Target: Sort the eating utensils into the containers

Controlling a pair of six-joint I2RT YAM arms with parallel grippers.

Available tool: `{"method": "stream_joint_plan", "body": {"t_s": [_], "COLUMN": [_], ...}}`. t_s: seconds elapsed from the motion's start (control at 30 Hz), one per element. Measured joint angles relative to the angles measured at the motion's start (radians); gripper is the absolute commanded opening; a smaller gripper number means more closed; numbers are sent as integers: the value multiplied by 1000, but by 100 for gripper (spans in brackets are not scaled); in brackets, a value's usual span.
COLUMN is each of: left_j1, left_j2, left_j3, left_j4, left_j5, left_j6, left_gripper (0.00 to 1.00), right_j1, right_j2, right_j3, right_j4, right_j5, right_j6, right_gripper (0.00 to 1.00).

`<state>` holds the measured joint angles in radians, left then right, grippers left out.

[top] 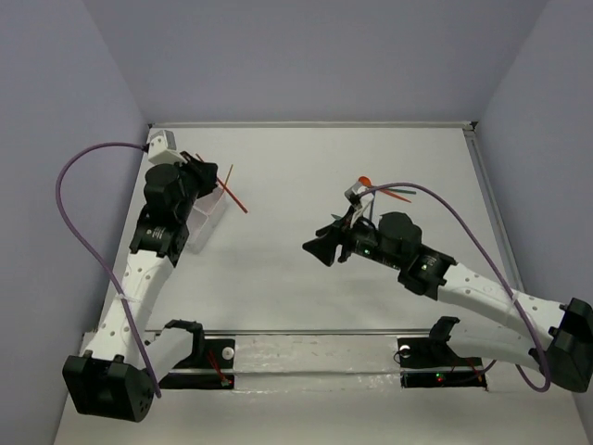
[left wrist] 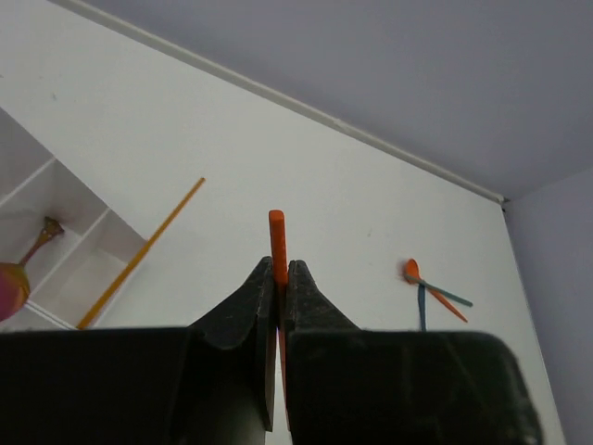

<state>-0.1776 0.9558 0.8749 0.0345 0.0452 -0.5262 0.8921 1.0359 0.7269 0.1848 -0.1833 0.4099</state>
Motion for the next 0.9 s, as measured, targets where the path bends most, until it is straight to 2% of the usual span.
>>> {"method": "stream_joint_plan", "body": {"t_s": [0.23,0.57,0.9], "left_j1": [31,31,31], "left_j2": [136,322,479], "left_j3": [109,122,122], "left_j4": [15,208,335], "left_j5": [-167,-386,-469], "left_j6": [85,271,370], "left_gripper": [6,6,6], "right_j1": [0,0,0], "right_j2": [-8,-35,-35], "right_j3": [-56,-72,-77], "right_j4": [-37,-47,-46], "right_j5": [64,120,147], "right_j6": [-19,-26,-26], "right_gripper": [65,65,65]}}
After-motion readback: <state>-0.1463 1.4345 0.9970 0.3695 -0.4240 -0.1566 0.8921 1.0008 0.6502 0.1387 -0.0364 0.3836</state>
